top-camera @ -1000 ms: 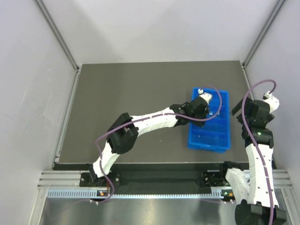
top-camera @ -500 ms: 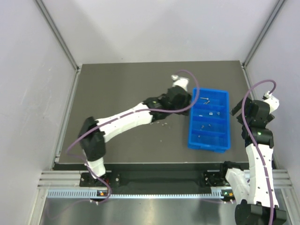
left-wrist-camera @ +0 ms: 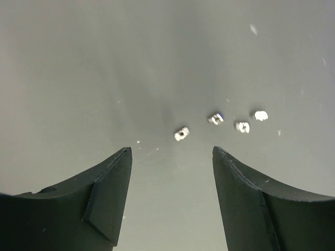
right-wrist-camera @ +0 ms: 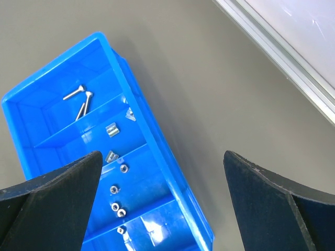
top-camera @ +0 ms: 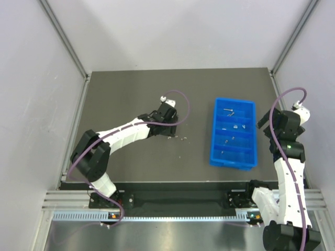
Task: Sort the screws and nuts into containers
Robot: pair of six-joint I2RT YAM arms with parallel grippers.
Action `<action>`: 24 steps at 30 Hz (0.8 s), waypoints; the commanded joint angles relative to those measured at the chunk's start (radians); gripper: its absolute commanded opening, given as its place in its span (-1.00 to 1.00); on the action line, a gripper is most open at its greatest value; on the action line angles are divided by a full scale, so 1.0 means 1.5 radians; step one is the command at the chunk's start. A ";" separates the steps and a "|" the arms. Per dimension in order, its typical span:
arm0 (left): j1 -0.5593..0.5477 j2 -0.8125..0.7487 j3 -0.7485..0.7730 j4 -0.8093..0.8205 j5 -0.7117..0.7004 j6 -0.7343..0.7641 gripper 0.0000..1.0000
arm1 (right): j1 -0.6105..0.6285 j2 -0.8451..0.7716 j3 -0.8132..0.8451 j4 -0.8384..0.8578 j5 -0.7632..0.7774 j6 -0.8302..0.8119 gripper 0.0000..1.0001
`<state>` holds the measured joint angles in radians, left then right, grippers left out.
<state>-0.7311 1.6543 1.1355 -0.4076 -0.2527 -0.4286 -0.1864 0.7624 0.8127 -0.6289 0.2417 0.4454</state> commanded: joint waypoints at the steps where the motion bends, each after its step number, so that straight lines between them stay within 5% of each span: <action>1: 0.000 0.006 -0.003 0.085 0.073 0.151 0.36 | -0.002 0.000 0.000 0.034 0.006 -0.008 1.00; 13: 0.015 0.094 0.009 0.092 0.157 0.250 0.19 | -0.002 0.006 0.006 0.034 0.019 -0.013 0.99; 24: 0.021 0.119 0.002 0.079 0.147 0.232 0.06 | -0.001 0.010 0.006 0.035 0.020 -0.013 0.99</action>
<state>-0.7071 1.8271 1.1431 -0.3149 -0.0380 -0.0795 -0.1864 0.7876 0.8116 -0.6273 0.2504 0.4377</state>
